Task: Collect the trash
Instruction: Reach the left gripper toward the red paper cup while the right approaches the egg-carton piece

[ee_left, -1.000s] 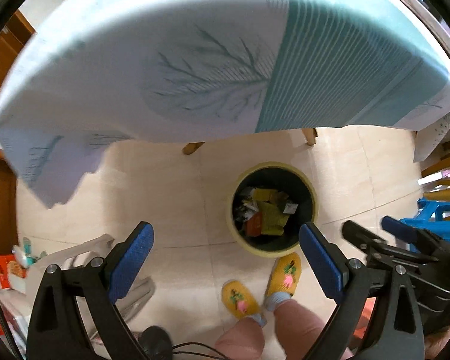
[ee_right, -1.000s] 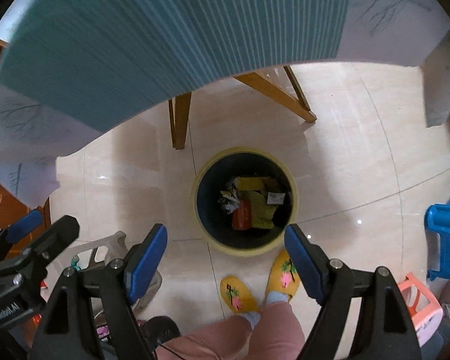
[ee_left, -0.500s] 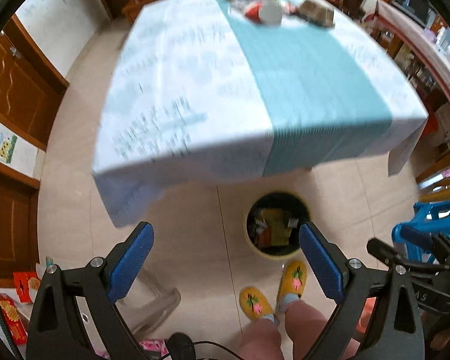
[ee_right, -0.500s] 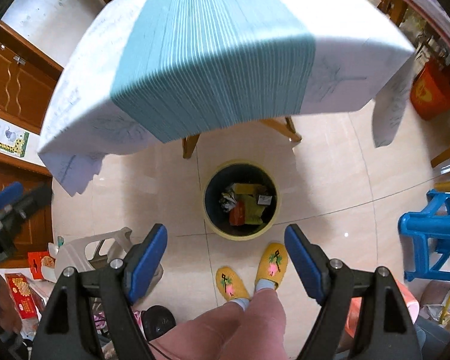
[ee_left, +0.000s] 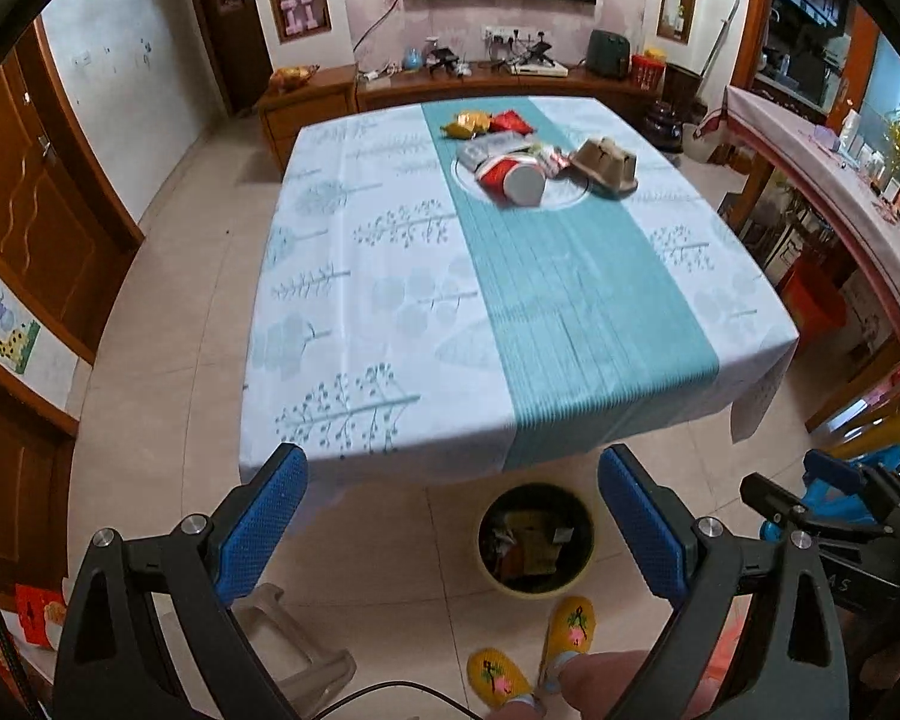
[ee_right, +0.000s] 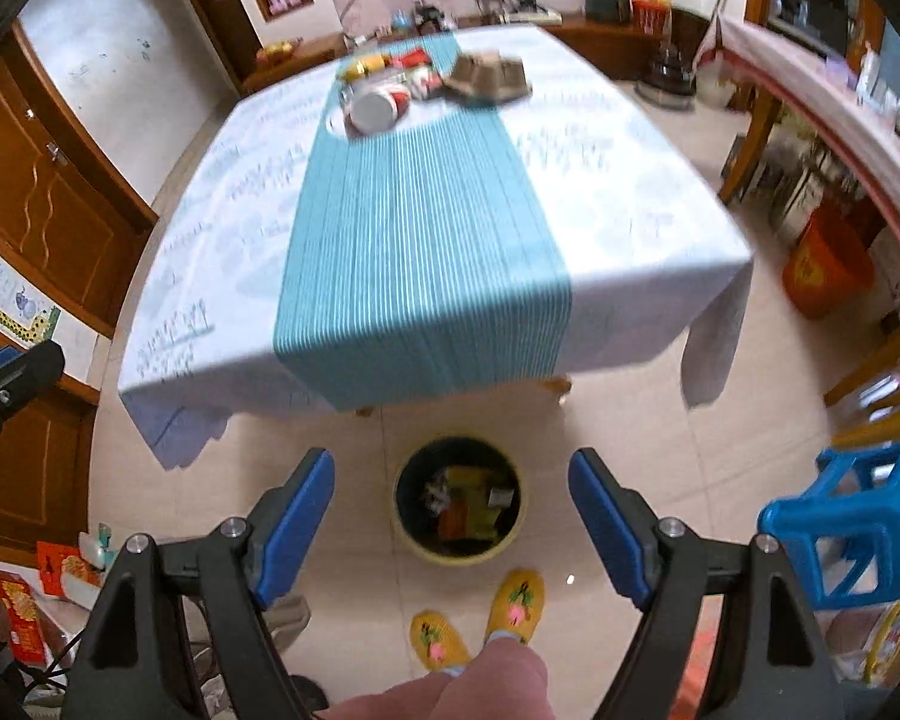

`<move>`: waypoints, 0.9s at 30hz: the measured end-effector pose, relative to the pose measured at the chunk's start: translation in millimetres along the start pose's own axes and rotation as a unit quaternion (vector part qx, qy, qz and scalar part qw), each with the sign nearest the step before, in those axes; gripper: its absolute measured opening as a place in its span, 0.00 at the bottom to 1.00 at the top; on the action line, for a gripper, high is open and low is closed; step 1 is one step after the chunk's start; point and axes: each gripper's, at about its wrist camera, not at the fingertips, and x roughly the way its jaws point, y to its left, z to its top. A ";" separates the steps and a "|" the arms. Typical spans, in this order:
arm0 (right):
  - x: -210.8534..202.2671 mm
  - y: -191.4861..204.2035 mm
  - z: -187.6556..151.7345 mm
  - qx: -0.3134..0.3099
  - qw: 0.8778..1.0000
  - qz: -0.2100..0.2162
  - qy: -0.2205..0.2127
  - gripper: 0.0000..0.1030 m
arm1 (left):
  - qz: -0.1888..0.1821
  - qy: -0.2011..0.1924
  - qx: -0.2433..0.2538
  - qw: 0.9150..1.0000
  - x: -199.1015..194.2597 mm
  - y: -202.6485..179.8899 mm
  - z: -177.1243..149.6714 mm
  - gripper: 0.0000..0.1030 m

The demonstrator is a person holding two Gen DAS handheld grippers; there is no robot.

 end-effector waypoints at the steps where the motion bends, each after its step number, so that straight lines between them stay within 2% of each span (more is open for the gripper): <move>1: -3.0 0.9 3.4 -0.004 1.000 -0.001 -0.006 0.78 | 0.001 -0.002 -0.001 1.000 -1.4 -0.9 2.7 0.94; 6: -4.9 -0.1 27.0 -0.020 1.000 -0.002 -0.022 0.78 | 0.005 -0.012 -0.006 1.000 1.7 -1.8 23.0 0.94; 10: 6.8 -3.6 53.8 -0.027 0.999 0.005 -0.023 0.78 | 0.010 -0.010 -0.028 1.000 18.6 -0.2 48.1 0.94; 16: 38.5 -22.0 123.5 -0.045 0.998 0.029 -0.026 0.78 | -0.006 0.023 -0.079 0.997 70.7 -1.6 110.0 0.94; 22: 80.6 -44.3 216.6 -0.083 0.995 0.053 -0.008 0.78 | -0.031 0.063 -0.151 0.986 136.7 -12.3 185.6 0.93; 27: 105.4 -59.8 282.4 -0.120 0.990 0.069 -0.007 0.78 | -0.056 0.093 -0.203 0.973 191.1 -17.5 237.7 0.93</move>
